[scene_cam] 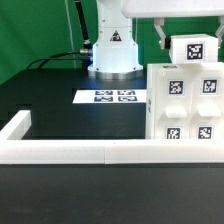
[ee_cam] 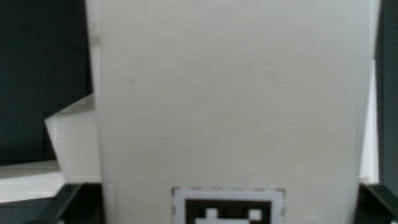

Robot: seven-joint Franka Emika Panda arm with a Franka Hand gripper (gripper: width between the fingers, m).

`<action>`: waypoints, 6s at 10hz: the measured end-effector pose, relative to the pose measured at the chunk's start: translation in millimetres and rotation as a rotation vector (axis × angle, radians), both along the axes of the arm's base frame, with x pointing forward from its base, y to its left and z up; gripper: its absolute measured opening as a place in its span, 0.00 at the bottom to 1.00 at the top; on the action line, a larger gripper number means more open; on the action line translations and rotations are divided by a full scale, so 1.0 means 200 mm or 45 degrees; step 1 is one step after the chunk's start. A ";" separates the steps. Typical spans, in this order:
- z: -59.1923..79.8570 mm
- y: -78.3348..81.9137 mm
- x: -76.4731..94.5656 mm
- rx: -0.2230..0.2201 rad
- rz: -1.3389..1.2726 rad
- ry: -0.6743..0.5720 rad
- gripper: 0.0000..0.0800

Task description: Assemble cabinet

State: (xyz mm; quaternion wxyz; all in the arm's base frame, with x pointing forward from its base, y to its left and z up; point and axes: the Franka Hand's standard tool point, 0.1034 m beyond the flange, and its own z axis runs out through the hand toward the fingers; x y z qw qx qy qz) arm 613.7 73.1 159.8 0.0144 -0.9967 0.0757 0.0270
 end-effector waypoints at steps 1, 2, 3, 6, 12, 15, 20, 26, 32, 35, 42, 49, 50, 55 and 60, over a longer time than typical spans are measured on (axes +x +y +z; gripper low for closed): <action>0.00 0.00 0.00 0.000 -0.001 -0.007 0.70; 0.00 0.01 0.01 -0.001 -0.002 -0.009 0.70; 0.00 0.01 0.01 -0.001 -0.002 -0.009 0.70; 0.00 0.01 0.01 -0.001 -0.018 -0.009 0.70; 0.00 0.01 0.00 -0.015 -0.314 0.001 0.70; 0.00 0.02 0.01 -0.026 -0.693 -0.006 0.70; 0.00 0.03 0.01 -0.020 -1.330 0.022 0.70; -0.01 0.05 0.01 -0.029 -1.983 0.068 0.70; -0.01 0.06 0.03 0.003 -2.219 0.104 0.70; 0.00 0.07 0.03 0.024 -2.250 0.122 0.73; 0.20 0.09 0.04 0.139 -2.112 0.106 1.00; 0.18 0.13 0.07 0.085 -1.296 -0.001 1.00; 0.18 0.12 0.07 0.087 -1.124 -0.014 1.00; 0.18 0.11 0.07 0.093 -0.610 -0.062 1.00; 0.18 0.11 0.07 0.100 0.257 -0.148 1.00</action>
Offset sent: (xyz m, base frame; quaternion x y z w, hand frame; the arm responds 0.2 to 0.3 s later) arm 0.0000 0.0000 0.0000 0.0000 0.0000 0.0000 1.0000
